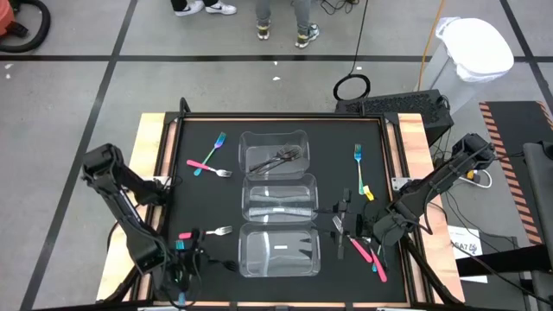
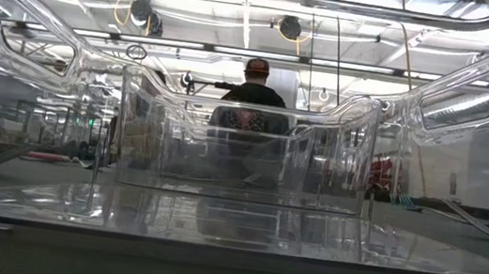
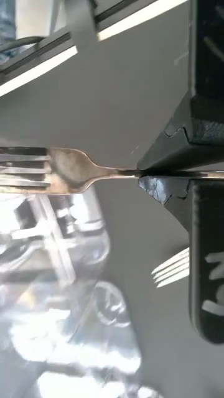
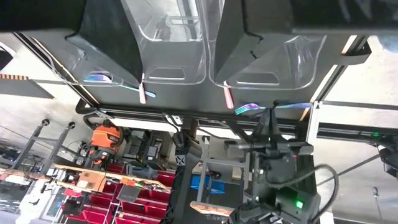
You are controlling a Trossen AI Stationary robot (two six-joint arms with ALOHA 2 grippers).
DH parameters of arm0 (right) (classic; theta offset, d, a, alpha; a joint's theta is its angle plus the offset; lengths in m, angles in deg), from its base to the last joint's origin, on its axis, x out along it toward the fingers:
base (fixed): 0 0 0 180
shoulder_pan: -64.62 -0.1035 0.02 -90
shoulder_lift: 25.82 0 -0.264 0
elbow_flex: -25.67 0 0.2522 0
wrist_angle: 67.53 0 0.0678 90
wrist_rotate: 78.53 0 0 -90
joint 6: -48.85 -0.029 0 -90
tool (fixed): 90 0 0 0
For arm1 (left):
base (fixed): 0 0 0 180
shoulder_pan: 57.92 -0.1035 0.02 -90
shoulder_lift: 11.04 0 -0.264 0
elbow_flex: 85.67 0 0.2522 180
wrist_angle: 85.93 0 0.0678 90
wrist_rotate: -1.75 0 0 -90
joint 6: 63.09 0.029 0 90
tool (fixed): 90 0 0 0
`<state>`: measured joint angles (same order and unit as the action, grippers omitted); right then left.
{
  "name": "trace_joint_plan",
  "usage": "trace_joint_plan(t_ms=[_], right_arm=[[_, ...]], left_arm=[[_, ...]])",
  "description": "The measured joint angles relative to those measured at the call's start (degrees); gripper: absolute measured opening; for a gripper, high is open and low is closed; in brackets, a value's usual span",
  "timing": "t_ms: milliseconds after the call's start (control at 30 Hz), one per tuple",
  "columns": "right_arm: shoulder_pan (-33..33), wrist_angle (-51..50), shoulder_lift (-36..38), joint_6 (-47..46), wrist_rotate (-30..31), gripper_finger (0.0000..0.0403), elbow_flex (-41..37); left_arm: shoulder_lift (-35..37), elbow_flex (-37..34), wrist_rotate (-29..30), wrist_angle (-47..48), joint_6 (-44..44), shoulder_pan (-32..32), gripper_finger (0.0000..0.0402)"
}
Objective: Sort silverware by color (type)
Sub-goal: Put the black fork into the top transparent bin
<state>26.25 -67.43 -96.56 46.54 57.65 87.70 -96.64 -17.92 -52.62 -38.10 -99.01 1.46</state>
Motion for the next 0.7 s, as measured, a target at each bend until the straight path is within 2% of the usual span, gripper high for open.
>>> trace_joint_plan(t_ms=[167, 300, 500, 700], right_arm=[[0.0, -0.2, 0.0, 1.1, 0.0, 0.0196, 0.0], [0.0, -0.3, 0.0, 5.8, -0.1, 0.0196, 0.0], [0.0, 0.1, -3.7, 22.4, -3.0, 0.0196, 0.0], [1.8, 10.1, -10.8, 39.2, -2.9, 0.0196, 0.0]], left_arm=[[2.7, 0.0, 4.6, 0.0, 4.0, 0.0, 0.0012], [6.0, 0.0, 8.2, -0.1, 8.2, 0.0, 0.0012], [12.5, 0.0, 16.3, -2.5, 15.5, -0.4, 0.0012], [17.6, 0.1, 19.8, -6.4, 23.7, -3.6, 0.0012]])
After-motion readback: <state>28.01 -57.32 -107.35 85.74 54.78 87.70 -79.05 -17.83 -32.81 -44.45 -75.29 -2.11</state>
